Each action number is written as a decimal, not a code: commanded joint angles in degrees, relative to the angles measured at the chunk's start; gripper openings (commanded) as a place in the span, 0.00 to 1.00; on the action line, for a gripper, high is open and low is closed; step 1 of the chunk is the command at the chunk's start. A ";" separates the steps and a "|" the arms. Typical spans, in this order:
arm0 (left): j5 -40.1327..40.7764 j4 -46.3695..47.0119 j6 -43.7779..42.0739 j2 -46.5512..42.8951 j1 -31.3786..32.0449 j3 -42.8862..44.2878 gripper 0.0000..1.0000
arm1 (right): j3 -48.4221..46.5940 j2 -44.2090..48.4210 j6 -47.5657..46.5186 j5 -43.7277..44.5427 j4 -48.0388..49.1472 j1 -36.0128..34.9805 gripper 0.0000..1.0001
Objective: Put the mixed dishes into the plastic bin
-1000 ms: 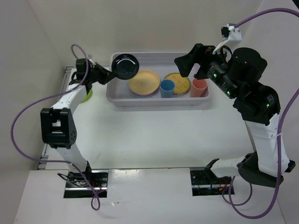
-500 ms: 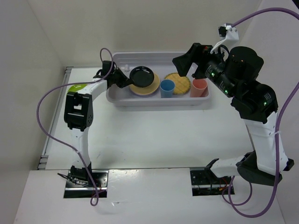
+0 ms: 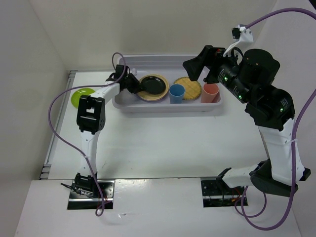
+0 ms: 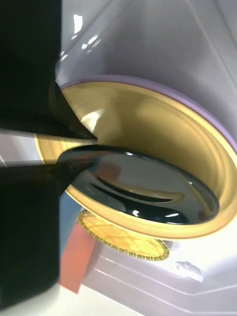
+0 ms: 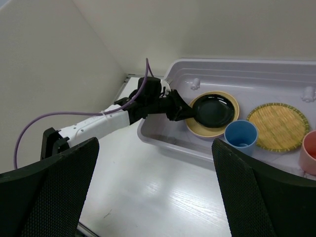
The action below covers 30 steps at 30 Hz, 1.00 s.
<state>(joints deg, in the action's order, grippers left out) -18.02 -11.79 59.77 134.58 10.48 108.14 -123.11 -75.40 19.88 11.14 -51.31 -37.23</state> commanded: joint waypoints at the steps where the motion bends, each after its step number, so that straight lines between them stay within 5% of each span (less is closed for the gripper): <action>1: -0.08 -0.86 0.61 1.29 0.07 3.92 0.38 | -1.96 -0.10 0.25 -0.33 0.24 0.23 1.00; 6: -0.61 -4.63 0.61 -0.81 -0.46 5.59 0.60 | -2.57 -0.10 0.25 -0.85 -0.28 0.23 1.00; 10: 1.58 -5.79 -1.49 -7.92 -1.68 3.58 0.62 | -2.57 -0.10 0.78 -0.85 -0.28 0.23 1.00; 13: 6.48 -5.79 -3.42 -21.49 -2.31 -1.51 0.62 | -1.35 -0.10 0.78 -1.38 0.24 0.23 1.00; 19: 9.07 2.47 -2.02 -50.76 -8.69 -23.11 0.62 | 0.49 0.42 0.78 -2.43 1.91 0.23 1.00; 30: 7.31 2.83 0.26 -76.13 -31.65 -58.55 0.62 | 6.03 3.33 0.78 -4.19 5.25 0.75 1.00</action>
<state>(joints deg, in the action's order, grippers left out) -10.17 -6.92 59.02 59.44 -17.15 55.53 -118.19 -73.91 20.32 7.79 -49.91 -37.19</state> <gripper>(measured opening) 0.622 0.994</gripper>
